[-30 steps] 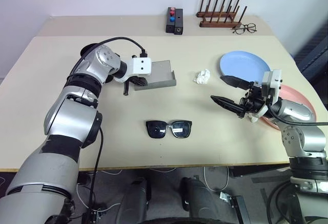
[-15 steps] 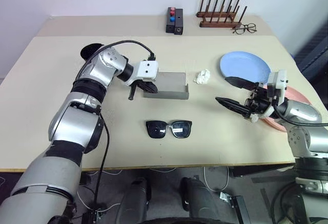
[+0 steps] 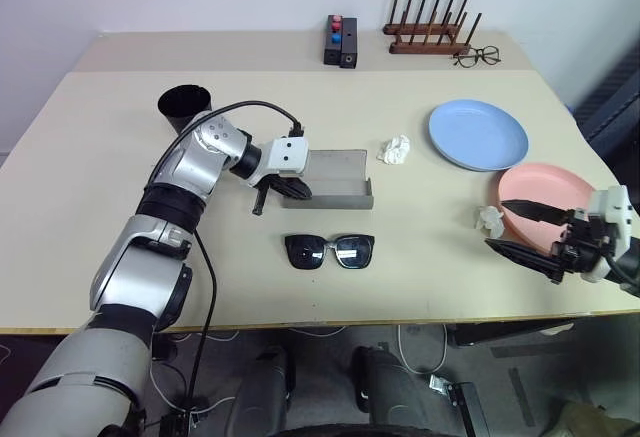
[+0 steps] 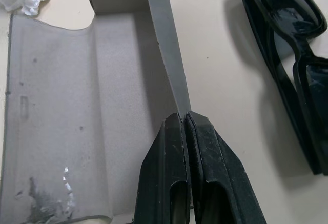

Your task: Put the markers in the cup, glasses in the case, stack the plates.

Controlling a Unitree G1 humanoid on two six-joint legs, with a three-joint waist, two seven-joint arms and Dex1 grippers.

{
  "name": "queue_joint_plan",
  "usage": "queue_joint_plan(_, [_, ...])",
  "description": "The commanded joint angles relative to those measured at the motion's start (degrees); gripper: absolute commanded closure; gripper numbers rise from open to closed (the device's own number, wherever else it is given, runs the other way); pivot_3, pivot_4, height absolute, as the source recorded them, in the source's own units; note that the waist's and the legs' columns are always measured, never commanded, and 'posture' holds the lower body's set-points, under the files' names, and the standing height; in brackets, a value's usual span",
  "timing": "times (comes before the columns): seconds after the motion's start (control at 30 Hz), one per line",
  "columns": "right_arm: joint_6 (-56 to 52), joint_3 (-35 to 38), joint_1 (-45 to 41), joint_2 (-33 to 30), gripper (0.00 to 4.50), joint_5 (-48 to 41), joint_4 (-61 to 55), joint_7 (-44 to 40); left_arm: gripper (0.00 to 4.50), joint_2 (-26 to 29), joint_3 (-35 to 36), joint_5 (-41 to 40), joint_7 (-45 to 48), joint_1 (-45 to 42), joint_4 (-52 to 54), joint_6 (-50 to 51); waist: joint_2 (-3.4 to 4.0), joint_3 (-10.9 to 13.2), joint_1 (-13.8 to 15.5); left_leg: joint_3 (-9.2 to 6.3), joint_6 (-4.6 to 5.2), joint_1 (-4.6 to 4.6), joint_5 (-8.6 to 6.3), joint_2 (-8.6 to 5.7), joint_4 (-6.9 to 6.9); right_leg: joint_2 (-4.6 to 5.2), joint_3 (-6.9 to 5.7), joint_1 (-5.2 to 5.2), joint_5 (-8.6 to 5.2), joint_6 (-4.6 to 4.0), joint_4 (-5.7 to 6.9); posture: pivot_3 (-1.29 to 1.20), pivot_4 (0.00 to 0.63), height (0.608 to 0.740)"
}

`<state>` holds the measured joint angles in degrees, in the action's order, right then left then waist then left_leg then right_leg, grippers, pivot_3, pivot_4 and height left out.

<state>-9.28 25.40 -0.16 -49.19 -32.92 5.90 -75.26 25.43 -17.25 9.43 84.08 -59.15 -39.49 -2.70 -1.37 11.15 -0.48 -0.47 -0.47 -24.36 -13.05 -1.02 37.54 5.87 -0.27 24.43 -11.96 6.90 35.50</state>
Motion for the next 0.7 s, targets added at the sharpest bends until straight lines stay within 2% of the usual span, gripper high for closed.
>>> queue_joint_plan(0.03, [0.0, 4.21, 1.9, -1.34, 0.45, -2.0, -2.95, -0.34, 4.46, 0.81, 0.22, -1.27, -0.32, 0.0, 3.63, 1.65, 0.0, 0.0, 0.0, 0.0, 0.0, 0.0, 0.0, 0.0, 0.01, 0.0, 0.0, 0.0, 0.0, 0.0, 0.0, 0.0, 0.15, 0.74])
queue_joint_plan(0.27, [-0.5, 6.44, 5.53, -0.13, 0.45, -2.62, -6.29, 1.16, 4.46, 0.3, -0.25, -1.0, -2.18, 0.18, 4.63, 3.25, 0.0, 0.0, 0.02, 0.0, 0.02, -0.01, -0.01, 0.01, 0.12, 0.0, 0.0, -0.03, 0.0, 0.0, 0.02, 0.0, 0.15, 0.74])
queue_joint_plan(0.53, [-0.56, 6.11, 5.92, 0.52, 0.45, -2.99, -7.74, 2.93, 4.46, -1.38, -1.26, -1.45, -2.52, 0.38, 6.2, 4.8, 0.01, 0.0, 0.78, 0.0, 0.12, -0.02, -0.07, 0.02, 0.32, 0.0, 0.01, -0.11, -0.01, -0.01, 0.02, 0.0, 0.15, 0.74])
queue_joint_plan(0.63, [-0.57, 5.88, 5.95, 0.74, 0.45, -3.16, -8.21, 3.34, 3.68, -1.44, -1.48, -1.52, -2.87, 0.33, 6.36, 5.39, 0.01, -0.01, 1.05, 0.01, 0.13, -0.02, -0.08, 0.02, 0.35, 0.0, 0.01, -0.11, -0.01, -0.02, 0.02, 0.0, 0.15, 0.74])
queue_joint_plan(0.7, [-0.65, 5.81, 6.01, 0.91, 0.45, -3.28, -8.55, 3.58, 2.71, -1.21, -1.42, -1.52, -3.23, 0.37, 6.66, 5.5, 0.01, -0.01, 1.15, 0.01, 0.13, -0.03, -0.08, 0.02, 0.36, 0.0, 0.01, -0.11, -0.01, -0.02, 0.02, 0.0, 0.15, 0.74])
